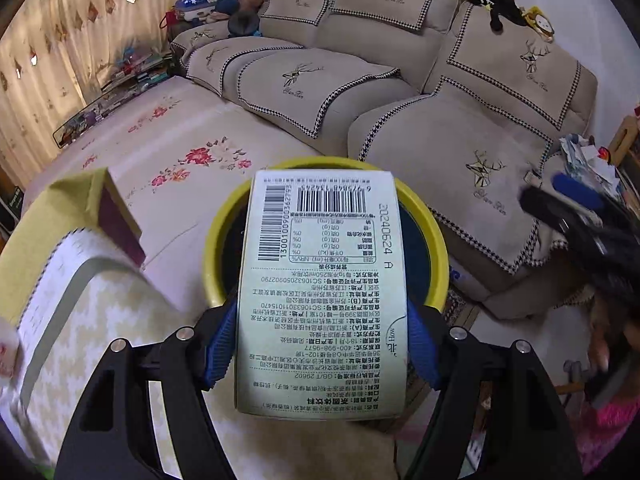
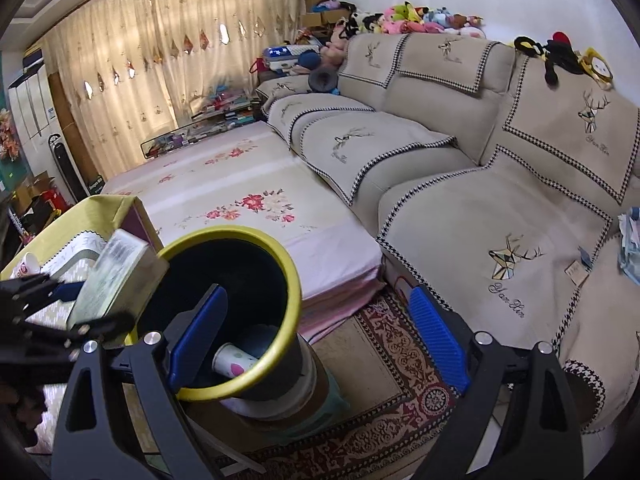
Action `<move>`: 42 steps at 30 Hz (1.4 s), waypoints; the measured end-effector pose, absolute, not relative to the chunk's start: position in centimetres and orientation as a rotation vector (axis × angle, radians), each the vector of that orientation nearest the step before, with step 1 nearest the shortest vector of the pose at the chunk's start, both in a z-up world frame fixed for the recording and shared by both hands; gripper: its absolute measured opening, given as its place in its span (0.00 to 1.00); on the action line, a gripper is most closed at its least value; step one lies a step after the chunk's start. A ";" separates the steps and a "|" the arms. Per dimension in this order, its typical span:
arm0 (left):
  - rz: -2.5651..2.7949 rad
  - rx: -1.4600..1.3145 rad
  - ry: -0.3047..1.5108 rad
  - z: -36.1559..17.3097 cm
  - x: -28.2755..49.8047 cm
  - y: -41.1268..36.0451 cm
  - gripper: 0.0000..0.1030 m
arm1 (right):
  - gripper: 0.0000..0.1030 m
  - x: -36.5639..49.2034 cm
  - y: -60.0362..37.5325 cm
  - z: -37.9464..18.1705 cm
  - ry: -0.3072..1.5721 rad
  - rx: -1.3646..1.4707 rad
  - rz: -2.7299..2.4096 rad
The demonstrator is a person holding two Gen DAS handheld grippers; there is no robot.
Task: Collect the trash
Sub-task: 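Carry the paper box over the bin and release it with the left gripper, then grasp the brown square lid with the right gripper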
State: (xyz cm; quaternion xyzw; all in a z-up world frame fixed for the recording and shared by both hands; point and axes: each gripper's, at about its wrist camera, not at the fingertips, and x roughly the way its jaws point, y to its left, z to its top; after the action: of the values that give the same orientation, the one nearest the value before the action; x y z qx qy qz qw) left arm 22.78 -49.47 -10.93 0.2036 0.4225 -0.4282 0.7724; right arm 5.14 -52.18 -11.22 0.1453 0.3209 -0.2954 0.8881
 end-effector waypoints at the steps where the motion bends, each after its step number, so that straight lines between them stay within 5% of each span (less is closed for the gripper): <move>1: -0.917 0.438 0.914 -11.1 23.2 -50.1 0.69 | 0.85 5.2 -52.2 -11.2 0.670 0.304 -0.615; 12: -0.866 0.261 0.744 -4.0 20.3 -42.4 0.93 | 0.85 6.2 -49.5 -10.7 0.669 0.297 -0.547; 21: -0.707 0.133 0.631 -0.2 15.6 -27.4 0.95 | 0.86 8.8 -44.3 -10.5 0.692 0.257 -0.437; 42: -0.168 -0.039 0.595 -1.5 11.1 -0.4 0.95 | 0.86 19.7 -20.1 -10.7 0.805 0.087 0.182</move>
State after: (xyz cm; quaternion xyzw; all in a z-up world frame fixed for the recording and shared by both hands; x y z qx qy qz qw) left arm 11.08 -0.38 -1.49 -0.0193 0.2926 -0.0827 0.9524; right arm 19.68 -20.08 -10.70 0.0420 0.3913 0.0885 0.9150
